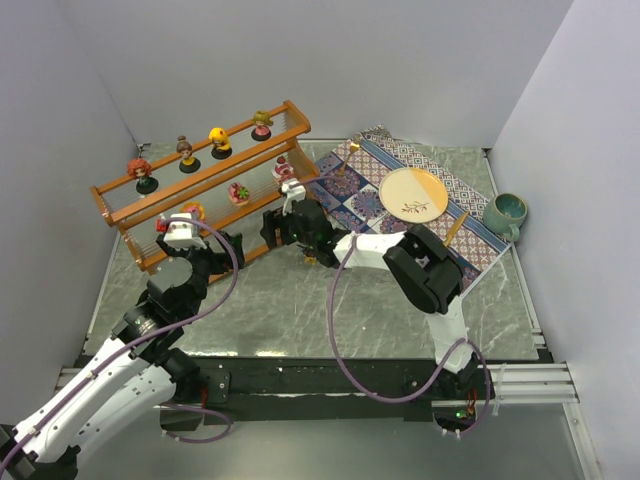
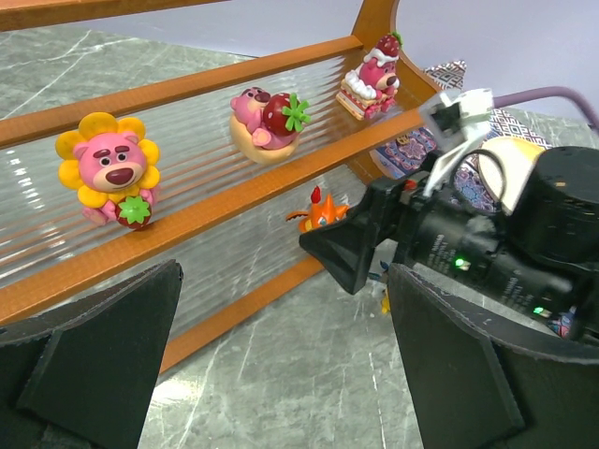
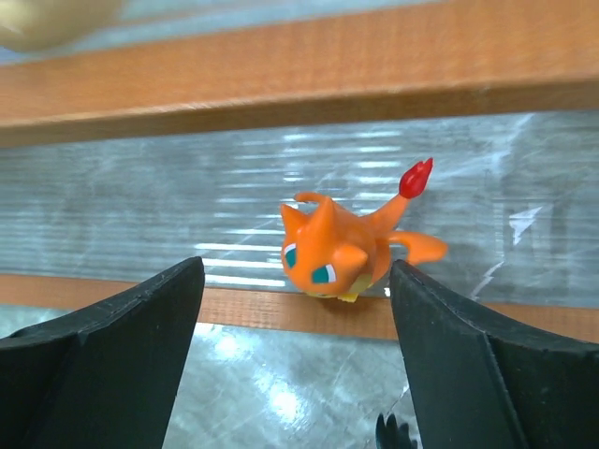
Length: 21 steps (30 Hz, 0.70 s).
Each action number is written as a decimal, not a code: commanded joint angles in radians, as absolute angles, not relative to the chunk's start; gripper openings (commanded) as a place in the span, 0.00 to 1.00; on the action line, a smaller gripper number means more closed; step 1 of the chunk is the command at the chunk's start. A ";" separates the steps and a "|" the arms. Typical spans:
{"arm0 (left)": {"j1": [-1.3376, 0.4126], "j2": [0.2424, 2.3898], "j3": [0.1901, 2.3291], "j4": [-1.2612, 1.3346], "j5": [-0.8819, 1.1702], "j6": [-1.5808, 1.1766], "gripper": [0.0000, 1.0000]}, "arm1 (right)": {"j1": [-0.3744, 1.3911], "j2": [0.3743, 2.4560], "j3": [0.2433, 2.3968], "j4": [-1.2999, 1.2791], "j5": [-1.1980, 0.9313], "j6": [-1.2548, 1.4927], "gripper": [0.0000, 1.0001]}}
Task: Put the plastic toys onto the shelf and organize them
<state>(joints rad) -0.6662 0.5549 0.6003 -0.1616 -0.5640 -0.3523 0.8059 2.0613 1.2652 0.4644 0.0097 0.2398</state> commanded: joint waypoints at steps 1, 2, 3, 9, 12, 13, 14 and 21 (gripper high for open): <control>-0.663 0.563 0.609 -0.121 -0.543 -0.334 0.97 | 0.813 1.965 1.226 0.522 0.047 0.255 0.88; -0.663 0.564 0.609 -0.124 -0.545 -0.334 0.97 | 0.811 1.948 1.209 0.522 0.063 0.267 0.88; -0.663 0.565 0.609 -0.123 -0.543 -0.336 0.97 | 0.813 1.939 1.200 0.522 0.074 0.275 0.88; -0.663 0.566 0.611 -0.127 -0.545 -0.337 0.97 | 0.827 1.821 1.121 0.430 0.292 0.425 0.88; -0.663 0.565 0.612 -0.127 -0.549 -0.339 0.97 | 0.853 1.766 1.109 0.283 0.426 0.546 0.88; -0.663 0.563 0.612 -0.129 -0.552 -0.341 0.97 | 0.862 1.743 1.106 0.247 0.499 0.570 0.88; -0.663 0.560 0.614 -0.130 -0.557 -0.342 0.97 | 0.883 1.730 1.100 0.191 0.526 0.603 0.88; -0.663 0.554 0.614 -0.132 -0.557 -0.345 0.97 | 0.925 1.689 1.048 0.043 0.595 0.762 0.84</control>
<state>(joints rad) -0.6662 0.5648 0.6003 -0.1616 -0.5549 -0.3527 0.9165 1.7195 1.0878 0.1596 0.4965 0.6239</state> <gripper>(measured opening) 0.969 0.857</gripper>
